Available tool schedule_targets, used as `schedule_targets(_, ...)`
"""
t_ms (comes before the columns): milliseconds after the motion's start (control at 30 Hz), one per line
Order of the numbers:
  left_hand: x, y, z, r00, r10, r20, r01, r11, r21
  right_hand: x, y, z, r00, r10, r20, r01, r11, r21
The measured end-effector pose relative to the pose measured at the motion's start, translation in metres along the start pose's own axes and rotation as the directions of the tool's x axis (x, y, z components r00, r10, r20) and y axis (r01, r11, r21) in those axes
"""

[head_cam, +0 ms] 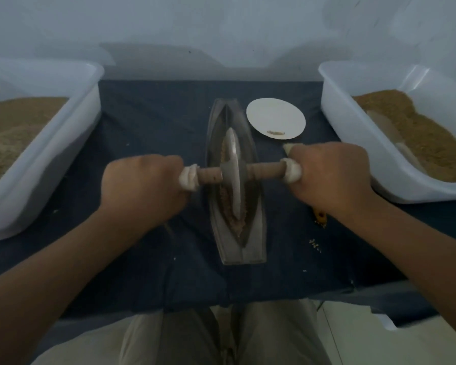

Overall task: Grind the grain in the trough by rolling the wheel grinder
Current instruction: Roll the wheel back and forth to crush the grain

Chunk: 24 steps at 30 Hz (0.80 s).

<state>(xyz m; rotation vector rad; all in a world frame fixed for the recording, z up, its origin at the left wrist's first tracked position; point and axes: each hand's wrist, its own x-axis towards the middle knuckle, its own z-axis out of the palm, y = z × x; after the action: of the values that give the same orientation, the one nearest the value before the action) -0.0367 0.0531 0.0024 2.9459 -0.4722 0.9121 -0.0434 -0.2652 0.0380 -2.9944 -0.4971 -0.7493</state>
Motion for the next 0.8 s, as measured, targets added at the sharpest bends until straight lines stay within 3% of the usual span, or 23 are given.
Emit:
schedule_targets(100, 0.05, -0.002, 0.018, 0.994, -0.071, 0.078, 0.065, 0.995, 0.073, 0.046, 0.004, 0.021, 0.994, 0.083, 0.07, -0.075, 0.991, -0.11)
schedule_targets(267, 0.098, -0.002, 0.03, 0.97, -0.16, 0.185, 0.146, 0.986, 0.085, 0.088, 0.008, 0.034, 0.981, 0.161, 0.112, -0.147, 0.981, -0.125)
schedule_targets(467, 0.009, -0.003, 0.014, 0.999, -0.04, 0.024, 0.041, 0.999, -0.021, 0.018, 0.006, 0.011, 0.999, -0.042, -0.02, 0.038, 0.985, -0.171)
schedule_targets(567, -0.008, -0.002, 0.012, 0.998, -0.05, 0.033, 0.052, 0.996, -0.066, 0.009, 0.008, 0.006, 0.994, -0.093, -0.055, 0.085, 0.988, -0.13)
schedule_targets(800, 0.078, -0.002, 0.028, 0.98, -0.128, 0.154, 0.118, 0.99, 0.07, 0.073, 0.018, 0.049, 0.993, 0.119, -0.008, -0.119, 0.979, -0.168)
